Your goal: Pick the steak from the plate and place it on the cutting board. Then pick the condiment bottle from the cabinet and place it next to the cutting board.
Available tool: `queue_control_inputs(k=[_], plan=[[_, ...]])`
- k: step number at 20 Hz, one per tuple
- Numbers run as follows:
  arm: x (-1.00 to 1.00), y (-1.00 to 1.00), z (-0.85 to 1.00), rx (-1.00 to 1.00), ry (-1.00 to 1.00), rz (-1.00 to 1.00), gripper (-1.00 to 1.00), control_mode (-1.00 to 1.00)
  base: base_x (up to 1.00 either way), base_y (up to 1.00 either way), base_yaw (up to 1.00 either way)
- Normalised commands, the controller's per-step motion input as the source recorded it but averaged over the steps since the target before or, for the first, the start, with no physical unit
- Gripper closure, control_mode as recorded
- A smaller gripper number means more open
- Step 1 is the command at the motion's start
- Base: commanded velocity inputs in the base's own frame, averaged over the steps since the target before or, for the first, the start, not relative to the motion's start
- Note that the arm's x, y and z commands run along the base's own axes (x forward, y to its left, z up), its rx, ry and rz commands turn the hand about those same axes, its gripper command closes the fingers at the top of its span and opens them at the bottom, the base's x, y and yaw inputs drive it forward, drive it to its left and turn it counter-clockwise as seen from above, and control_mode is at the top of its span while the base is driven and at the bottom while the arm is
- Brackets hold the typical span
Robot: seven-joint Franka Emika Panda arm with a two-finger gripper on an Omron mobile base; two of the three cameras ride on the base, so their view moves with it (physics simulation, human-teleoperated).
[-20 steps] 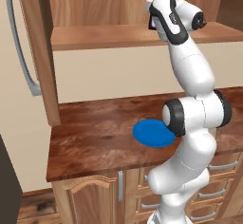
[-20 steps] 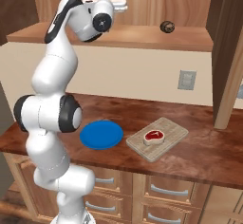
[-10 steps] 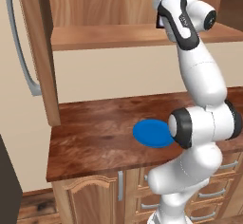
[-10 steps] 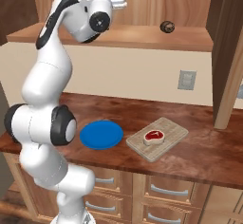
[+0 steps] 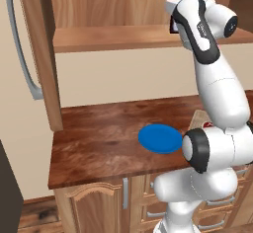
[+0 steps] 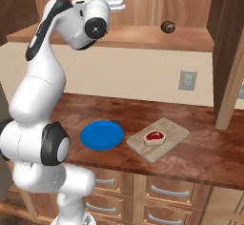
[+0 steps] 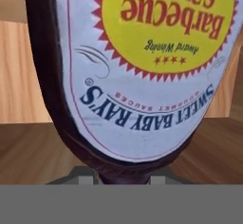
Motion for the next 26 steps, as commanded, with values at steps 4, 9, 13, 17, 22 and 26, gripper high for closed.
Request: queue_control_inputs(k=[4,9,13,17,22,26], plan=[[-0.53,0.0,0.0,0.0,0.0,0.0,1.0,-1.0,0.0,0.0,0.0],[-0.55,0.0,0.02,0.0,0.0,0.0,1.0,-1.0,0.0,0.0,0.0],[-0.55,0.0,0.0,0.0,0.0,0.0,1.0,-1.0,0.0,0.0,0.0],[-0.53,0.0,0.0,0.0,0.0,0.0,1.0,-1.0,0.0,0.0,0.0],[-0.49,0.0,0.0,0.0,0.0,0.0,1.0,-1.0,0.0,0.0,0.0],[-0.44,0.0,0.0,0.0,0.0,0.0,1.0,-1.0,0.0,0.0,0.0]])
